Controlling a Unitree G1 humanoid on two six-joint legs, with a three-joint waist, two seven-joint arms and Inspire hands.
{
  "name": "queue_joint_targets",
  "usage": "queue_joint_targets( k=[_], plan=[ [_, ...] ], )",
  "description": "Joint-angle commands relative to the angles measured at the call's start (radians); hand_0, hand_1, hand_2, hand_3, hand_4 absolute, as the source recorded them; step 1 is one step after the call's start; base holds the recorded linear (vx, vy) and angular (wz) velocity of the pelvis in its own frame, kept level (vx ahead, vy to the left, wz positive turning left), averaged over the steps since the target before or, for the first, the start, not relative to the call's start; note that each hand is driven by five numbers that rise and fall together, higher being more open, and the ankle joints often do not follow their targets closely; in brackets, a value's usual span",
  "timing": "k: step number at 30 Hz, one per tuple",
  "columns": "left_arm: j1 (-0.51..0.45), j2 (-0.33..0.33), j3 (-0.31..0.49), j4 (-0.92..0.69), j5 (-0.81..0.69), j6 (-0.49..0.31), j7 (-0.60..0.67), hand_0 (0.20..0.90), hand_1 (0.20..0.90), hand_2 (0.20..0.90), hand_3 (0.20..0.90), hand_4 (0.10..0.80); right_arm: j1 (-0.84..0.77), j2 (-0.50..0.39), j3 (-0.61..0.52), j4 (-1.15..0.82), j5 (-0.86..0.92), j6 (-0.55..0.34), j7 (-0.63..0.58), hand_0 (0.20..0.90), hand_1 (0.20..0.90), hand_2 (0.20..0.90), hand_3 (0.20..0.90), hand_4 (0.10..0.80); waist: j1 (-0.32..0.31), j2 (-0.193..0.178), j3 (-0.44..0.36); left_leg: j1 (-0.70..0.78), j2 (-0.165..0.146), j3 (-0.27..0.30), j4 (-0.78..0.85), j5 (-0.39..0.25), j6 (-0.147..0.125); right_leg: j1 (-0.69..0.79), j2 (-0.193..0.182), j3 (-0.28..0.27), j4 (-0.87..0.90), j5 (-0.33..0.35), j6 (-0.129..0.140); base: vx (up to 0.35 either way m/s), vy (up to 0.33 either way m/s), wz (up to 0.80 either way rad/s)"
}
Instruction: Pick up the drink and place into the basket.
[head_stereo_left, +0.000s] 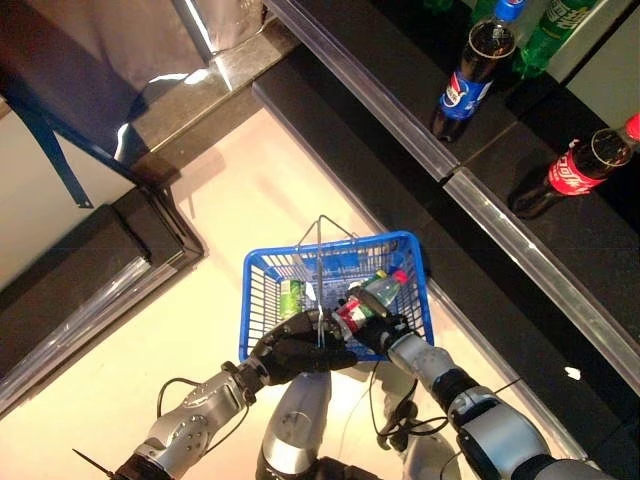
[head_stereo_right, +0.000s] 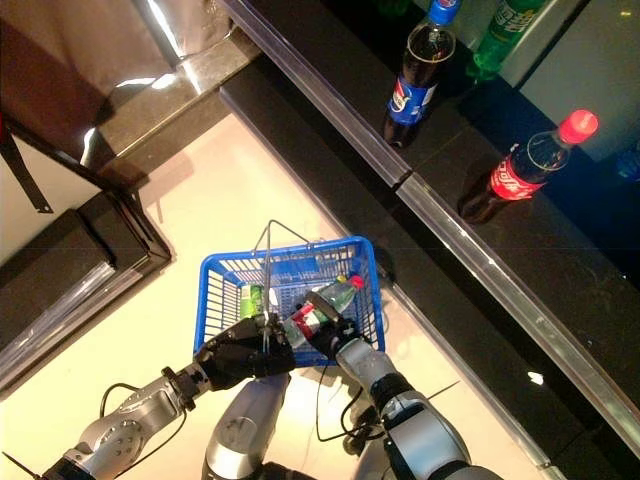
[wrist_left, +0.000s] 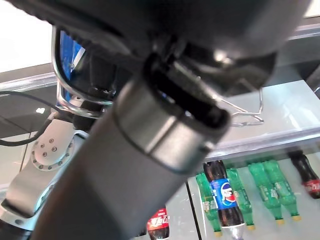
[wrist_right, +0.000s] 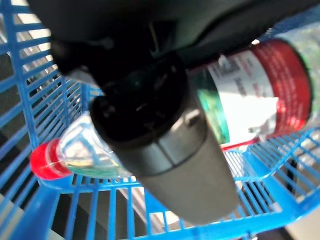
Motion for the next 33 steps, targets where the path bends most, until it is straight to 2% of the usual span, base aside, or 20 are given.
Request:
queue_joint_targets(
  k=[1,8,13,19,21,29,33],
  plan=[
    [-0.174,-0.089,0.034,-0.423,-0.068,-0.174,-0.171,0.300,0.300,0.300,0.200,0.100,-0.100,0.008,0.024,-0.063,-0.049,-0.010,0.077,0.900,0.900,0.900,0.900,0.800,0.008,0.050,-0.030,0.049,-0.011,-0.026,0.033,-0.073,0.076,-0.063,0.002,-0.003,-0.041,0.205,-0.064,0.000,0.000,0.00],
    [-0.177,-0.093,0.043,-0.388,-0.046,-0.173,-0.148,0.300,0.300,0.300,0.200,0.100,-0.082,-0.011,0.036,-0.125,-0.091,-0.049,0.087,0.900,0.900,0.900,0.900,0.800,-0.003,0.035,-0.034,0.039,-0.004,-0.014,0.024,-0.066,0.077,-0.070,0.012,0.001,-0.061,0.221,-0.062,-0.026,-0.002,-0.01],
    [-0.157,-0.088,0.051,-0.356,-0.016,-0.186,-0.135,0.300,0.300,0.300,0.200,0.100,-0.025,-0.039,0.076,-0.253,-0.147,-0.077,0.101,0.900,0.900,0.900,0.900,0.800,-0.022,0.017,-0.036,0.049,0.007,0.001,0.011,-0.066,0.074,-0.070,0.021,0.013,-0.078,0.229,-0.061,-0.020,-0.003,-0.01],
    [-0.114,-0.086,0.057,-0.323,0.063,-0.245,-0.091,0.300,0.300,0.300,0.200,0.100,0.095,-0.080,0.129,-0.474,-0.218,-0.094,0.115,0.900,0.900,0.900,0.900,0.800,-0.056,-0.020,-0.054,0.074,0.029,0.029,-0.025,-0.064,0.070,-0.054,0.038,0.029,-0.127,0.245,-0.053,-0.021,-0.022,-0.09],
    [-0.091,-0.077,0.064,-0.300,0.126,-0.284,-0.057,0.300,0.300,0.300,0.200,0.100,0.152,-0.108,0.143,-0.574,-0.250,-0.088,0.136,0.900,0.900,0.900,0.900,0.800,-0.071,-0.037,-0.067,0.087,0.040,0.041,-0.039,-0.063,0.067,-0.042,0.046,0.035,-0.149,0.250,-0.051,-0.002,-0.037,-0.14],
    [-0.002,-0.080,0.093,-0.184,0.202,-0.337,0.081,0.300,0.300,0.300,0.200,0.100,0.379,-0.195,0.143,-0.807,-0.318,-0.076,0.280,0.900,0.900,0.900,0.900,0.800,-0.126,-0.091,-0.135,0.136,0.072,0.085,-0.083,-0.066,0.061,-0.001,0.070,0.069,-0.216,0.263,-0.035,0.032,-0.049,-0.17],
    [0.045,-0.087,0.118,-0.071,0.365,-0.432,0.222,0.300,0.300,0.300,0.200,0.100,0.488,-0.226,0.132,-0.888,-0.344,-0.087,0.333,0.900,0.900,0.900,0.900,0.800,-0.155,-0.120,-0.182,0.166,0.091,0.115,-0.108,-0.068,0.055,0.024,0.079,0.093,-0.253,0.270,-0.023,0.067,-0.052,-0.14]
  ],
)
